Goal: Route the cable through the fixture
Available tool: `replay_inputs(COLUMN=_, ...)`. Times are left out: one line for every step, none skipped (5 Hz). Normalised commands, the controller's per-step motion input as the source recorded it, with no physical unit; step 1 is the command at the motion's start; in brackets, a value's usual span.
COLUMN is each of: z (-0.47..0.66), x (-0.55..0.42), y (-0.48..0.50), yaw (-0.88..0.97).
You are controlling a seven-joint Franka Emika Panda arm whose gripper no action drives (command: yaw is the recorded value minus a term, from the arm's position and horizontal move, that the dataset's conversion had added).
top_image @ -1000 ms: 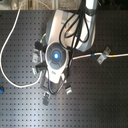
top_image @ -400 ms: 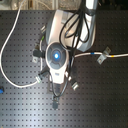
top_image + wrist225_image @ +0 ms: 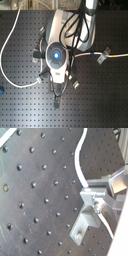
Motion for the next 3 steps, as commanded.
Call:
replay_inputs(z=0.03, x=0.0, y=0.0, yaw=0.0)
replay_inputs(z=0.63, x=0.039, y=0.008, yaw=-0.08)
replay_inputs(z=0.71, x=0.007, y=0.011, yaw=-0.05)
